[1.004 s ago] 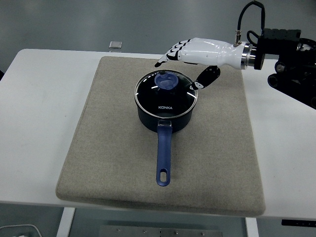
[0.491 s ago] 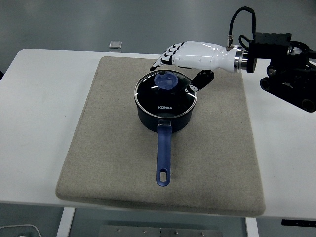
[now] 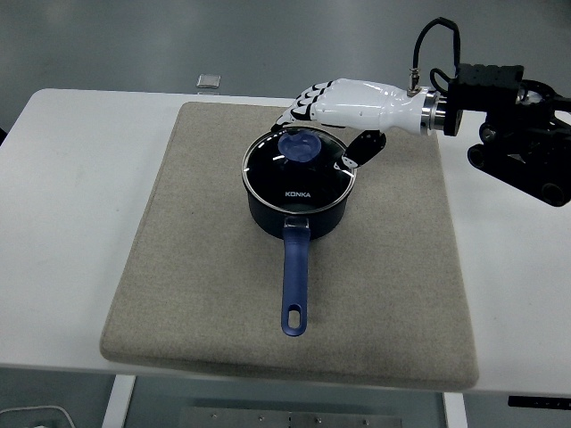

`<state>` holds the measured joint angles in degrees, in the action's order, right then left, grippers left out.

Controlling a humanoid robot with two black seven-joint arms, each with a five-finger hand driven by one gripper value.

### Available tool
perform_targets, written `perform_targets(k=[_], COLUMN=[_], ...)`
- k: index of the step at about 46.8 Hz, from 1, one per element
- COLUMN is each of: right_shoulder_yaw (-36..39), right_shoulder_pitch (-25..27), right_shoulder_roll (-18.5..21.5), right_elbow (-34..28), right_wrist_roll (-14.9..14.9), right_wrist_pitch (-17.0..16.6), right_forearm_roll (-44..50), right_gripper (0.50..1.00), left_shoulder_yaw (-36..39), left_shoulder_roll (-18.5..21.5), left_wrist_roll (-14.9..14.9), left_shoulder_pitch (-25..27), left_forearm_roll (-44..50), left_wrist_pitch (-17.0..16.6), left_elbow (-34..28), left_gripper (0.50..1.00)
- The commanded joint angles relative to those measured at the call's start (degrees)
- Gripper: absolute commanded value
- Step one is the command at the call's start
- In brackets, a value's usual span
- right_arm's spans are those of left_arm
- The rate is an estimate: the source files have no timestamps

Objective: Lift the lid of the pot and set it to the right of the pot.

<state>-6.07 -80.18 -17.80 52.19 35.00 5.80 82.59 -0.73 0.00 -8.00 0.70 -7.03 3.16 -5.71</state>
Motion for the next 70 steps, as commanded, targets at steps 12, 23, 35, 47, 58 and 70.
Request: perform_targets(k=[12,23,35,47,58,70], right_shoulder_yaw=[-0.7,-0.7,-0.61,-0.7,-0.7,-0.7], right_shoulder_pitch=[-0.15,-0.15,0.02,0.11,0.11,0.46], right_shoulder_roll=[1.19,1.27,1.54,2.77,3.21,3.38], right_elbow=[-0.6,-1.74,-2.27,-3.23,-4.03,-4.03], right_wrist_roll=[0.0,0.0,0.0,0.0,0.0,0.0], right_wrist_pitch=[0.7,0.7,0.7,0.79,0.79,0.7], right_forearm_roll=[0.03,0.03,0.12,0.12,0.03,0.03], right_gripper=[0.903,0.901,0.903,0.903,0.903,0.903], left_shoulder_yaw=[0.03,0.03,-0.06,-0.06,0.03,0.03], left_shoulder_roll=[0.0,0.0,0.0,0.0,0.0,0.0], left_wrist_roll=[0.0,0.0,0.0,0.0,0.0,0.0], left_shoulder_pitch=[0.0,0.0,0.0,0.0,0.0,0.0], left_forearm_roll=[0.0,0.0,0.0,0.0,0.0,0.0], left_wrist_pitch=[0.0,0.0,0.0,0.0,0.0,0.0], left_elbow=[0.0,0.0,0.0,0.0,0.0,0.0], left_gripper=[1.0,1.0,1.0,1.0,1.0,1.0])
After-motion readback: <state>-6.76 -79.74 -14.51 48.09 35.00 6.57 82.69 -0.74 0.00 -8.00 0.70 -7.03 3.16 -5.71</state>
